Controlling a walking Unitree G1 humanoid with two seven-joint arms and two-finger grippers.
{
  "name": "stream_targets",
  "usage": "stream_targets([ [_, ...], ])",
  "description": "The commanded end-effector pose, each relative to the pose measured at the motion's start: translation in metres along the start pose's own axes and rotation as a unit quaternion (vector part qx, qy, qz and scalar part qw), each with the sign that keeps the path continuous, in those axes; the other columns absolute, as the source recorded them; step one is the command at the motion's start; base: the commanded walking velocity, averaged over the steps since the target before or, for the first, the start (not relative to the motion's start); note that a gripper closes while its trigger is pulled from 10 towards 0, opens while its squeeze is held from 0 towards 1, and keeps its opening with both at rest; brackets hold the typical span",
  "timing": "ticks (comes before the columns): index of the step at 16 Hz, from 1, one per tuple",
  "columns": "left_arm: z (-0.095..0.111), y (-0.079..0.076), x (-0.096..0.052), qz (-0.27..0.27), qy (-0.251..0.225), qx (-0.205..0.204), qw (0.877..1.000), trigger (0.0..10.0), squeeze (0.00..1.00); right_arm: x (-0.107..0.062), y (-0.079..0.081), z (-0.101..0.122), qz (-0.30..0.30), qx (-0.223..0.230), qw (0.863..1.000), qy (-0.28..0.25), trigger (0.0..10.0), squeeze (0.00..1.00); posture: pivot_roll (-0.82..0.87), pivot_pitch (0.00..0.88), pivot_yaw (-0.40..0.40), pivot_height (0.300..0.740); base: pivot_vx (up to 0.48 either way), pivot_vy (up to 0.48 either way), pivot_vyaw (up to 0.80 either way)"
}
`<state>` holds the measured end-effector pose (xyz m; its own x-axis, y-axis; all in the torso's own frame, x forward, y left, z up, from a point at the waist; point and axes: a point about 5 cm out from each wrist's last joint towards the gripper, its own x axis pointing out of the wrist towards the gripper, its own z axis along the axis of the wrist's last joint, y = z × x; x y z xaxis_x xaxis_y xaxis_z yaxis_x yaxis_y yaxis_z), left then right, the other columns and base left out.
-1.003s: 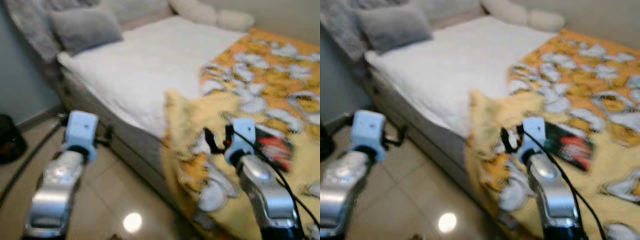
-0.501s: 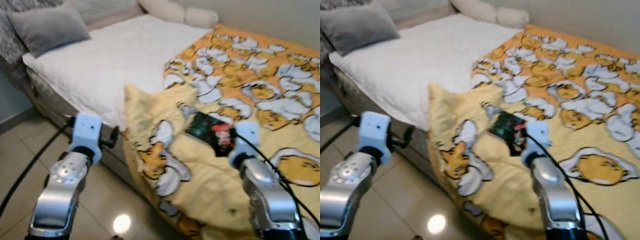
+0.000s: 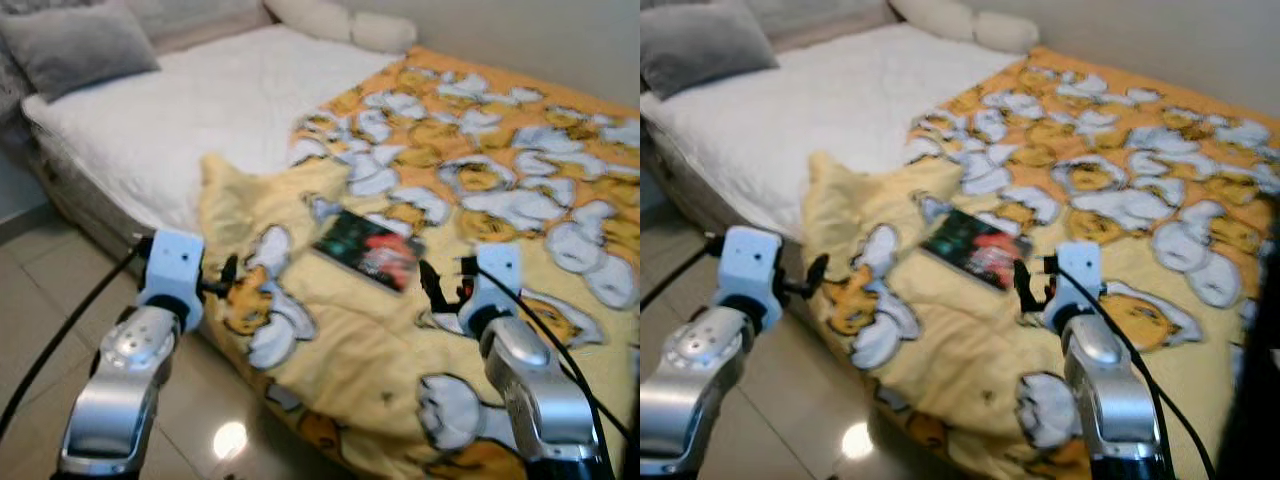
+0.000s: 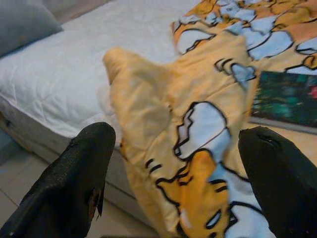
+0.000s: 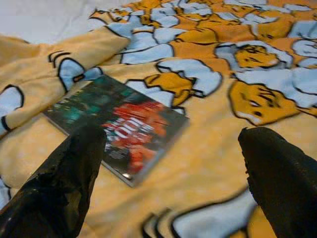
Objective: Clean up the room
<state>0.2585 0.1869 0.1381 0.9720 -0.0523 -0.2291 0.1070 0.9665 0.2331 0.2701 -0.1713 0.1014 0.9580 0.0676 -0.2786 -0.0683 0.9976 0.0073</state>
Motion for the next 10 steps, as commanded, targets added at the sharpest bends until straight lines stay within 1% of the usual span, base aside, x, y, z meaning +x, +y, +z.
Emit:
stream_targets([
  [1,0.0015,0.0026,0.0014,0.009,-0.007,0.013,1.000,10.0,1.00,0.0018,0.0044,0.0000,0.013,0.011,1.000,0.008,10.0,0.00,-0.06,0.000,-0.015,0.740,0.000,0.000,0.00],
  [2,0.0024,0.0001,0.0018,0.002,-0.014,0.017,1.000,10.0,1.00,0.0020,0.0037,-0.0004,0.014,0.012,1.000,0.011,10.0,0.00,-0.06,0.000,-0.015,0.740,0.000,0.000,0.00],
  [5,0.0052,-0.0007,0.0008,-0.014,-0.024,-0.003,1.000,10.0,1.00,0.0022,0.0040,-0.0001,0.017,0.010,1.000,0.012,10.0,0.00,-0.06,0.000,-0.013,0.740,0.000,0.000,0.00],
  [10,0.0056,0.0050,-0.0003,-0.017,-0.027,-0.006,0.999,10.0,1.00,0.0021,0.0101,0.0015,0.025,0.010,1.000,0.010,10.0,0.00,-0.06,0.000,-0.012,0.740,0.293,0.000,0.00],
])
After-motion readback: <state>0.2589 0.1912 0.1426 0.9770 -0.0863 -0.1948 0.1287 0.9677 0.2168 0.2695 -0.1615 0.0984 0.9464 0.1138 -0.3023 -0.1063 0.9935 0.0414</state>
